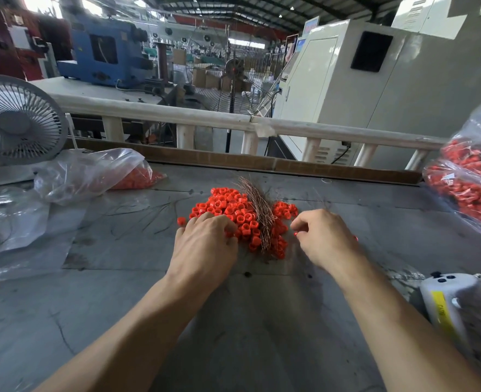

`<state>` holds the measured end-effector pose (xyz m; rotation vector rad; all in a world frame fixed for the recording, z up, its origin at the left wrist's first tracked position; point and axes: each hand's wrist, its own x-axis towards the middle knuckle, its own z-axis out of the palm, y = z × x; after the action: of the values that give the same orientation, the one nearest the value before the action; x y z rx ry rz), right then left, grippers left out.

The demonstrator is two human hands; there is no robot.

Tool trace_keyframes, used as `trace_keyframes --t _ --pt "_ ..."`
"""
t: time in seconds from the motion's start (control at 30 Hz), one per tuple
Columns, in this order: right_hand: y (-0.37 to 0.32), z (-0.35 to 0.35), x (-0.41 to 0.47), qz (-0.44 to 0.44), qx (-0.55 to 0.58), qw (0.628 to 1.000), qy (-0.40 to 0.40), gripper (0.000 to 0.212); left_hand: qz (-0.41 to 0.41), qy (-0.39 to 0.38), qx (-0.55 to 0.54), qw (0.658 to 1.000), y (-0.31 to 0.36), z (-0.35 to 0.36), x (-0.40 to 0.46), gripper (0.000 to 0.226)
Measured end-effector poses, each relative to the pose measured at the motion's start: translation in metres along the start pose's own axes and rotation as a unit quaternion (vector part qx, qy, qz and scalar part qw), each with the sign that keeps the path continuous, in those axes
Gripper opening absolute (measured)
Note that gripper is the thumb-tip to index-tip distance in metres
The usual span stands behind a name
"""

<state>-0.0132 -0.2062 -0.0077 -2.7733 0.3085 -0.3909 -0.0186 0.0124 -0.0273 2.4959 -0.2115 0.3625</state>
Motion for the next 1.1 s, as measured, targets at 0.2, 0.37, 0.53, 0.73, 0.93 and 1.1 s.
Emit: trace_keyframes --t 0.2,0.37,0.53,0.73,0.93,1.1 --pt "-0.005 -0.004 -0.004 -0.07 0.071 0.995 -0.006 0.026 0.015 0.002 -0.003 1.0 0.001 -0.001 0.0 0.022" --pt "-0.011 0.001 -0.01 -0.081 0.126 0.988 -0.032 0.02 0.06 -0.006 -0.02 0.998 0.008 -0.001 -0.003 0.023" --pt "-0.016 0.007 -0.01 -0.062 0.173 0.983 0.009 0.012 0.092 -0.018 -0.005 0.996 0.011 0.004 -0.003 0.025" --pt "-0.013 0.007 -0.009 -0.073 0.159 0.984 0.032 0.011 0.103 -0.014 0.022 0.994 0.014 0.009 -0.001 0.029" --pt "-0.009 -0.004 -0.005 -0.013 0.095 0.995 0.026 0.018 0.101 0.006 0.012 0.995 0.012 0.009 -0.001 0.015" --pt "-0.007 -0.005 -0.011 0.023 0.07 0.997 -0.032 0.031 0.11 0.001 0.021 0.994 0.014 0.011 -0.001 0.02"
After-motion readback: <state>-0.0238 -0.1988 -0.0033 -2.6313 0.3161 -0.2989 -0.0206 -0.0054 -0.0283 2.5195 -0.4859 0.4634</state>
